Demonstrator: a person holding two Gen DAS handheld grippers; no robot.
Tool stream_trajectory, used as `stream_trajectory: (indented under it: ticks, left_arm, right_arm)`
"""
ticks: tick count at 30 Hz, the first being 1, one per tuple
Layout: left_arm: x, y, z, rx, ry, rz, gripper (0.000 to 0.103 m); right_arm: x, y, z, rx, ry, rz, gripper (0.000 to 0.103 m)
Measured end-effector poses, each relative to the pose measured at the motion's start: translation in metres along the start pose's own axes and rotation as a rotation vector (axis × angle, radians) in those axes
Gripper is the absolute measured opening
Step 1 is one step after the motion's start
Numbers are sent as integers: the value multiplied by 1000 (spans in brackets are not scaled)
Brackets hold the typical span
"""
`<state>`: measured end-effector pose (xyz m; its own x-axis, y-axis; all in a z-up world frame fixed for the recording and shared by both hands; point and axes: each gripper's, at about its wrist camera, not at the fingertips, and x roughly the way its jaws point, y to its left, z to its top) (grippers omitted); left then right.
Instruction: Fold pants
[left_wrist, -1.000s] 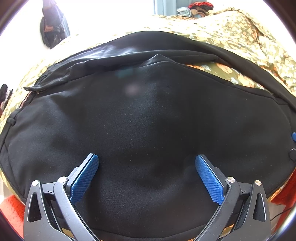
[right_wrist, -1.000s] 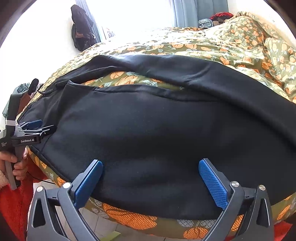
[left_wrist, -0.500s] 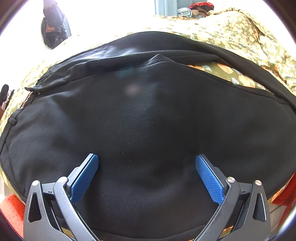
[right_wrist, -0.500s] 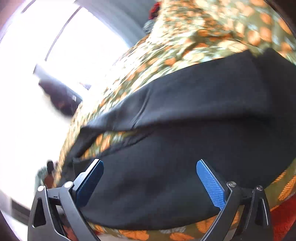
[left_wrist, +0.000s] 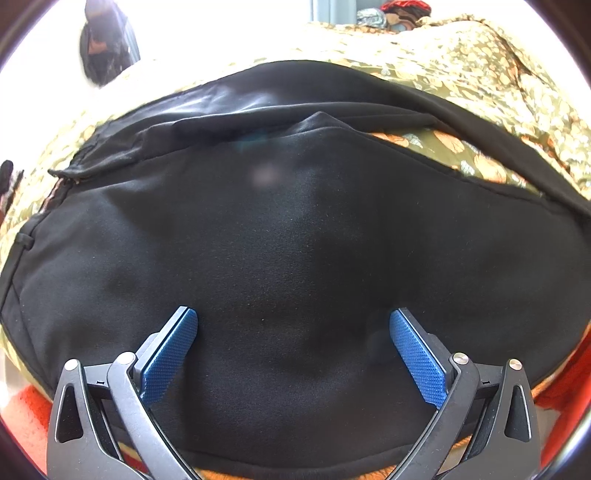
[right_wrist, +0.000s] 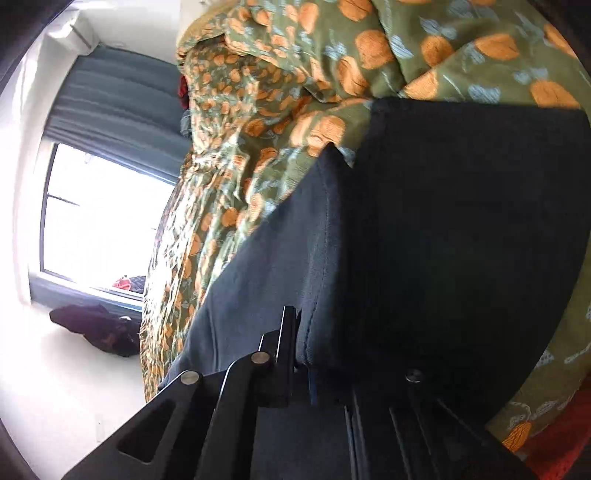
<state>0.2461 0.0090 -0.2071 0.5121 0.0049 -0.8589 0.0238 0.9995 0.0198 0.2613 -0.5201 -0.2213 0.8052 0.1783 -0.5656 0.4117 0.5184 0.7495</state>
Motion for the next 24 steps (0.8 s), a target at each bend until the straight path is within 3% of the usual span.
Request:
stream_trajectory:
  ticks: [2,6,8,10,14,24]
  left_arm:
    - [-5,4,9,-36,6,-27,103]
    - [-13,9,34,-95,-13,-47,103]
    - [-14,5,45,-68,-29,-13,102]
    - [-10,-2,54,-5,-29,78,102]
    - [-4,-12,60,87,-18,213,103]
    - [5,-15,55,121,10,262,103]
  right_arm:
    - [-14,19,2,-98,-9,40,6]
    - [-31,51,-5,-364,-13,30,6]
    - [-31,57,-13,-448,-13,10,6]
    - [-26,52,-22,-499,-10,-20,6]
    - [-17,31,-30,-488,23,-58,6]
    - [-15,24,-30,-490,31,-67,6]
